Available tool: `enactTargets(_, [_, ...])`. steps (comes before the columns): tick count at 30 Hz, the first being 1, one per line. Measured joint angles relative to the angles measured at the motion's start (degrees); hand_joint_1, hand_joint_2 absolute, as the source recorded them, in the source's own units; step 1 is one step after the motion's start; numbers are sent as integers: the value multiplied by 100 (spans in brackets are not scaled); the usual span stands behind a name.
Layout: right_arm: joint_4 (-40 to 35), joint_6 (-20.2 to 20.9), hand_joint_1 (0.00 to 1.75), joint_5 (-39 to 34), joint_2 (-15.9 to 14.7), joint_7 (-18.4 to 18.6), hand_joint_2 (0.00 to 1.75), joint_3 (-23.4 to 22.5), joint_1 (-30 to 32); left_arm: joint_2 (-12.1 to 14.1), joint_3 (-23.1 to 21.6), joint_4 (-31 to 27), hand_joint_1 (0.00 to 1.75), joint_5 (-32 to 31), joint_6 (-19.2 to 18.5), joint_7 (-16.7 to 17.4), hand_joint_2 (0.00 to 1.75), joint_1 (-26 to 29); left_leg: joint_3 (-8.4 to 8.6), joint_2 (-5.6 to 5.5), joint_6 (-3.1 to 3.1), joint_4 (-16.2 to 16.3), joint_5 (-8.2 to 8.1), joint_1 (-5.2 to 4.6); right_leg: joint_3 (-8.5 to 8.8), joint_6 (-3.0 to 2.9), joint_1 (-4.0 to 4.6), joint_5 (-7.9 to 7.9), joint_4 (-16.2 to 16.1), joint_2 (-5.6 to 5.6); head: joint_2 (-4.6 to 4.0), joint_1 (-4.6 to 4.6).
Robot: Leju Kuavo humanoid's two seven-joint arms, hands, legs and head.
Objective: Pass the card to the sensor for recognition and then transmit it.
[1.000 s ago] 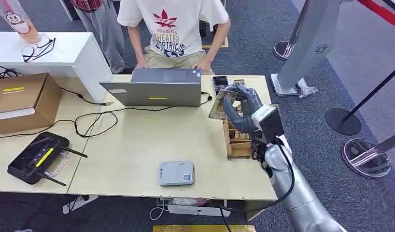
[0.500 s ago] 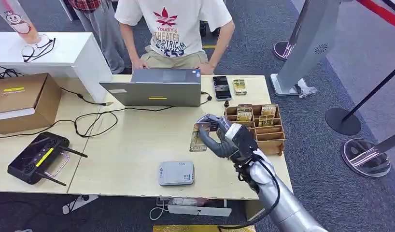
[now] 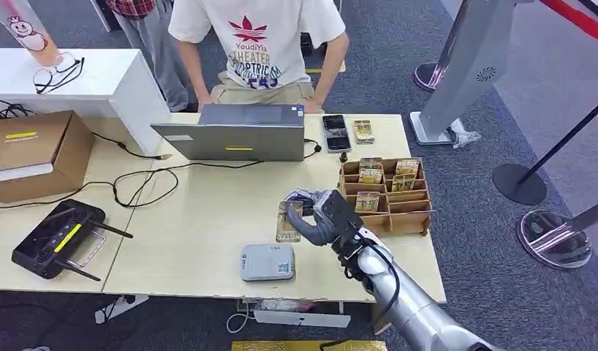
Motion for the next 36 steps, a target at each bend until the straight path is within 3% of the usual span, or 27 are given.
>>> enactTargets(16, [1165, 188, 175, 142, 251, 83, 175, 409, -259, 2, 0, 0, 0, -2, -15, 9, 0, -3, 0, 0, 0, 0, 0, 0, 0, 0, 0, 0, 1, 0, 0, 0])
enactTargets(36, [1646, 313, 175, 238, 306, 153, 175, 822, -372, -17, -9, 0, 0, -79, -28, 66, 0, -39, 1, 1, 0, 0, 0, 0, -1, -1, 0, 0, 1, 1, 0, 0])
